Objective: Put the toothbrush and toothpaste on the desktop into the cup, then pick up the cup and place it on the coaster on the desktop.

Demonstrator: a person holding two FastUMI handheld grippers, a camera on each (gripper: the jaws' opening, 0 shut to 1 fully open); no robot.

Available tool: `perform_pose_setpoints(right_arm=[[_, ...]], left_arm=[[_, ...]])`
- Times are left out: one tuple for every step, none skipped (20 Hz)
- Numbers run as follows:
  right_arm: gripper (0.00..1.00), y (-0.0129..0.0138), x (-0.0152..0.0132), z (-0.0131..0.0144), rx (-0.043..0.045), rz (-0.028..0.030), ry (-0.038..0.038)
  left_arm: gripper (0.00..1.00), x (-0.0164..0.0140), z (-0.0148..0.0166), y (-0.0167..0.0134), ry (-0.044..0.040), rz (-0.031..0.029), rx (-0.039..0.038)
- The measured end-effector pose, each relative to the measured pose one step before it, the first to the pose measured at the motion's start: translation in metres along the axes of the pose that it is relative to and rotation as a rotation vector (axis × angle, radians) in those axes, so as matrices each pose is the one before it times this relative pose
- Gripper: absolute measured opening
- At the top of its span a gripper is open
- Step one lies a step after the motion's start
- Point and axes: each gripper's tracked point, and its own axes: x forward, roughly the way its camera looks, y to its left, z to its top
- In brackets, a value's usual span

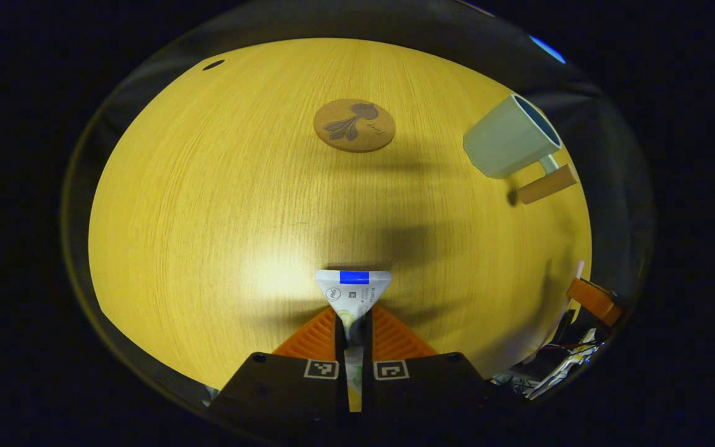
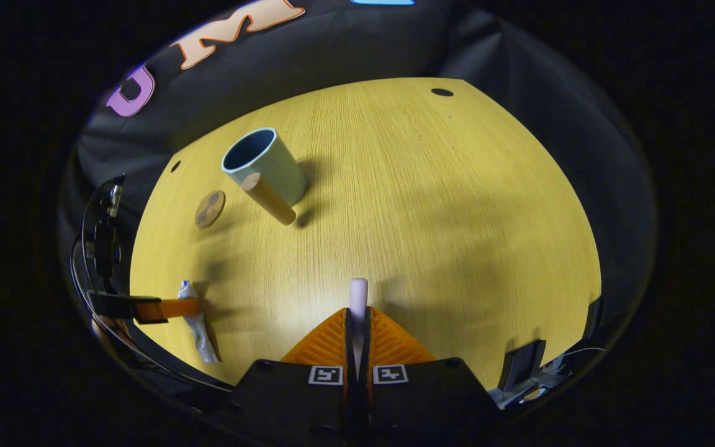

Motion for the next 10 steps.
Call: perform_pose_setpoints(right_arm=[[0.03,0.00074,-0.0015,0.00856,0.00018,0.00246,-0.03237],[0.03,0.00081,-0.00154,0.00987,0.00298,0.00344,-0.03697],[0.03,0.00184,-0.00165,0.0118,0.00393,0.00557,-0.04092],[0.03,0.00261,-0.00252,0.01272,0.00201,0.00696,-0.04574],[0.02,0.00204,-0.00259,0.01542,-0.00039,0.00504,-0.05342],[0.03,0.00252,-0.00238,0.01568,0.00321,0.00864,-0.06045],[0.03,0.00597,-0.00191,0.01721,0.00571,0.01186,-0.06766],[0.03,0.00501,-0.00316,0.01568,0.00317,0.01088,-0.06092],[0.03,0.00687,-0.00197,0.01505,0.00102,0.01506,-0.05549],[0.03,0.0091,-0.00075,0.01394,0.0011,0.01892,-0.05439]], left_arm=[[0.05,-0.00079,0.00108,0.00153,-0.01658,-0.01308,-0.00949],[0.05,-0.00165,0.00337,0.00051,-0.01905,-0.00893,-0.00349],[0.04,-0.00248,0.00553,-0.00168,-0.03525,-0.01006,0.00213],[0.04,-0.00485,0.00609,-0.00038,-0.03893,-0.00508,0.00655],[0.04,-0.0071,0.0073,-0.00039,-0.04218,-0.00286,0.00495],[0.04,-0.00681,0.00793,-0.0011,-0.0381,-0.00541,0.0042],[0.04,-0.0059,0.00694,-0.0016,-0.03252,-0.00879,0.00361],[0.04,-0.00569,0.00256,-0.00445,-0.00666,-0.01069,0.0232],[0.04,-0.00205,0.00812,-0.00041,-0.03547,-0.00051,0.02558],[0.04,-0.00278,0.00934,-0.00208,-0.03379,-0.00865,0.03168]])
